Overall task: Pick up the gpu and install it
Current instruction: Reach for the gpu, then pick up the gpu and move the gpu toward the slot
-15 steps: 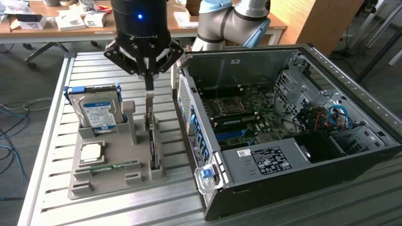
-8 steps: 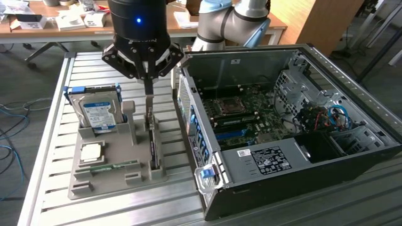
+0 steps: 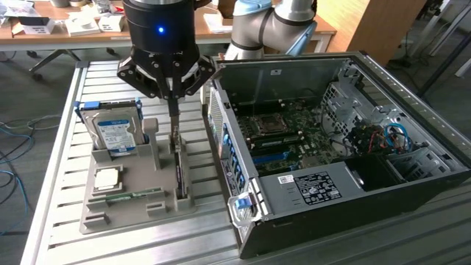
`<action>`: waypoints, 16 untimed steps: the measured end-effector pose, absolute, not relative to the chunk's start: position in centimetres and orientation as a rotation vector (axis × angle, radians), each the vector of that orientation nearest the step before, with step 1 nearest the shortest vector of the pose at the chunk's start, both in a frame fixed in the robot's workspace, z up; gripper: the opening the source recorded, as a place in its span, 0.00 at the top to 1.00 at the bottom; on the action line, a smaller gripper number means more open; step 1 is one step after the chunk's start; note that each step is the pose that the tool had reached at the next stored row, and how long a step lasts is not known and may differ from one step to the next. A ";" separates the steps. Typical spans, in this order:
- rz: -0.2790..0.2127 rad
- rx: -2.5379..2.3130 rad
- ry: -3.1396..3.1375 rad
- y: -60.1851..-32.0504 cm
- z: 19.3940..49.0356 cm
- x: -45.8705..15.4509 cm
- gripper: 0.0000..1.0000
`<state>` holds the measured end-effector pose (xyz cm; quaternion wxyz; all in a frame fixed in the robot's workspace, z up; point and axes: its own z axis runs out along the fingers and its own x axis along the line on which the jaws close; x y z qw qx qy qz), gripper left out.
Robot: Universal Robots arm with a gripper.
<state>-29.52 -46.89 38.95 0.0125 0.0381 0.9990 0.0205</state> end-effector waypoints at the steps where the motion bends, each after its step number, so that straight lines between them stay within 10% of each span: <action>1: 0.064 0.119 3.114 -47.1 38.9 -29.5 0.89; 16: 0.064 0.119 3.114 -47.2 38.9 -29.5 0.89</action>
